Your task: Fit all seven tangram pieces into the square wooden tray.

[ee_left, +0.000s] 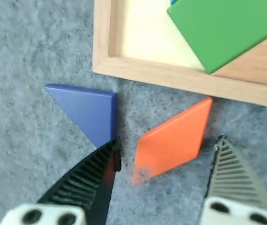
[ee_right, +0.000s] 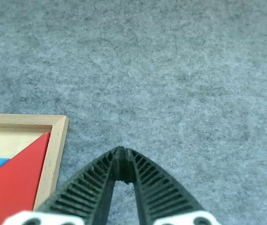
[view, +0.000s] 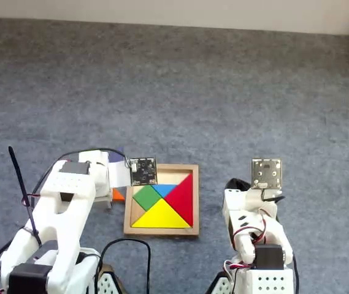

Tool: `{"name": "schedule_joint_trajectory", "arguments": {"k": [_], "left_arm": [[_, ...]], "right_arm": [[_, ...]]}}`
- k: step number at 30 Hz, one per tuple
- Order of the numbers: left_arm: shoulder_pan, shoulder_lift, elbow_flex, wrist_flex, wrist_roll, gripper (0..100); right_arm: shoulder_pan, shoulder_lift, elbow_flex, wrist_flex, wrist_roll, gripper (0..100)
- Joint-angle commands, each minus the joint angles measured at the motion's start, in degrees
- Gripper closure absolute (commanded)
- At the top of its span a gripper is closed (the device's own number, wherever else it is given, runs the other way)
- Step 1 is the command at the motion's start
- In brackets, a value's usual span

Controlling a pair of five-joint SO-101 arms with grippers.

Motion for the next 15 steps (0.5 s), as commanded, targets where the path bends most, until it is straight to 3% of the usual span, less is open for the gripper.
{"name": "schedule_joint_trajectory", "arguments": {"k": [1,5,10,15], "left_arm": [[1.1,3.1,-0.6,-1.1,-4.3,70],[0.7,11.3,-3.9,-3.1,-4.1,70],[0.7,17.5,-12.4,3.3,2.3,70],[0.6,18.0,-13.2,6.4,6.4,78]], "right_arm": [[0.6,0.1,5.4,-1.1,-0.5,99.2],[0.6,0.1,5.4,-1.1,-0.5,99.2],[0.6,0.1,5.4,-1.1,-0.5,99.2],[0.6,0.1,5.4,-1.1,-0.5,99.2]]}}
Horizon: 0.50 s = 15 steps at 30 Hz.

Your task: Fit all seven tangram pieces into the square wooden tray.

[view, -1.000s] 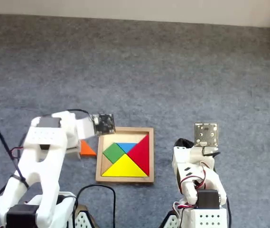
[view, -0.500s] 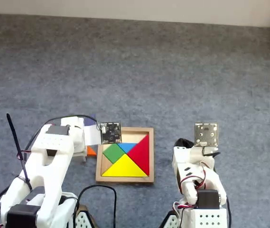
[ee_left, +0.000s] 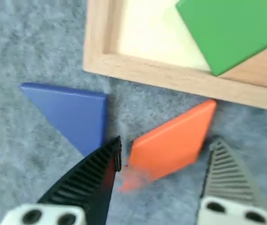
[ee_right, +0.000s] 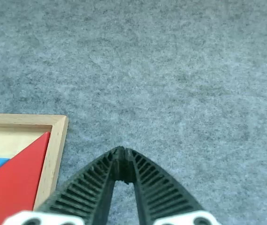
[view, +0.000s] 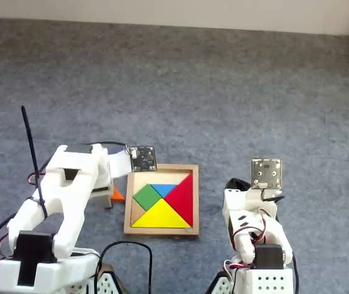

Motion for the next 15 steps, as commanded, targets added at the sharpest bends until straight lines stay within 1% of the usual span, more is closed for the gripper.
{"name": "schedule_joint_trajectory", "arguments": {"k": [1,3,7,9,13,15], "left_arm": [[0.6,0.5,-2.1,2.2,4.9,80],[0.6,0.5,-2.2,3.0,8.6,83],[0.6,0.5,-2.2,5.5,18.8,86],[0.6,0.5,-2.2,7.1,23.1,86],[0.0,0.5,-2.2,8.8,34.7,86],[-0.7,0.5,-2.6,8.7,38.0,86]], "right_arm": [[0.6,0.1,5.4,-1.1,-0.4,99.2],[0.6,0.1,5.4,-1.1,-0.4,99.2],[0.7,0.1,5.4,-1.1,-0.4,99.2],[0.7,0.1,5.4,-1.1,-0.3,99.2],[0.7,0.1,5.4,-1.1,-0.3,99.2],[0.7,0.2,5.4,-1.1,-0.3,99.2]]}}
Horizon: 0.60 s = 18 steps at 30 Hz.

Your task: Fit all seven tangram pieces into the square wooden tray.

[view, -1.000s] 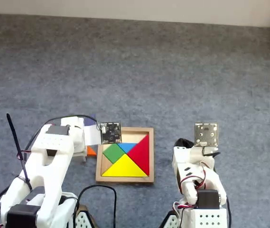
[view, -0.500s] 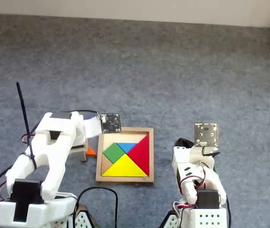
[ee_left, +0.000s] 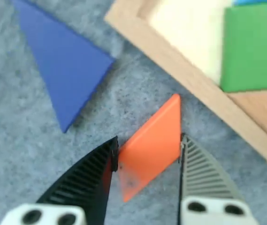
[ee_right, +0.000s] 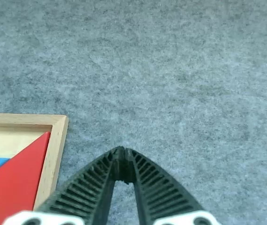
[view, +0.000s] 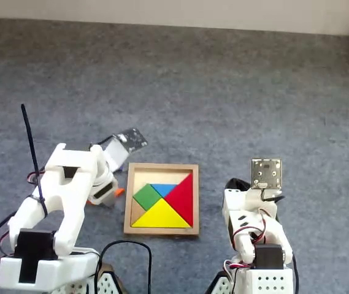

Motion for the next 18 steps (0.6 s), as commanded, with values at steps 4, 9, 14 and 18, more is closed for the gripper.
{"name": "schedule_joint_trajectory", "arguments": {"k": [4,9,14,18], "left_arm": [[-1.8,0.2,-2.9,0.5,9.1,86],[-1.8,-1.2,-4.9,3.4,9.1,86],[-1.5,-9.3,-10.0,12.8,9.1,86],[-1.8,-16.7,-11.7,17.7,9.1,85]], "right_arm": [[0.7,0.2,5.4,-1.0,-0.3,99.2],[0.7,0.2,5.4,-1.0,-0.3,99.2],[0.7,0.2,5.4,-1.0,-0.3,99.2],[0.7,0.2,5.4,-1.0,-0.3,99.3]]}}
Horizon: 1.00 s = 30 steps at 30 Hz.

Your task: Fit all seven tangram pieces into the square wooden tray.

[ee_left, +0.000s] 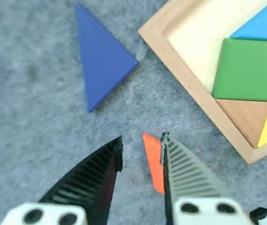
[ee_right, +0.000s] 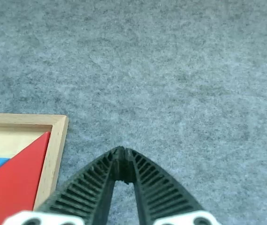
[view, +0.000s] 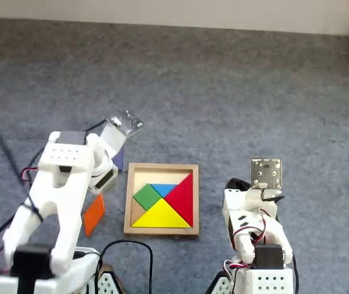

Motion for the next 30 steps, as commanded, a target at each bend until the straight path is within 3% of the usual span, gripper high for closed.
{"name": "schedule_joint_trajectory", "arguments": {"k": [1,7,14,22,30], "left_arm": [[-0.9,-9.3,-3.6,6.2,0.4,83],[-4.4,-14.0,3.6,9.6,0.0,68],[-11.2,-14.0,14.6,1.6,-6.2,68],[-11.1,-13.9,25.0,-12.0,-6.7,72],[-9.3,-13.9,25.3,-12.0,-6.7,79]], "right_arm": [[0.7,0.2,5.4,-1.0,-0.3,99.3],[2.7,-0.1,5.4,-1.0,-0.4,99.3],[2.8,-0.1,5.4,-1.0,-0.5,99.3],[2.8,-0.1,5.4,-1.0,-0.5,99.3],[2.8,-0.1,5.4,-1.0,-0.5,99.3]]}}
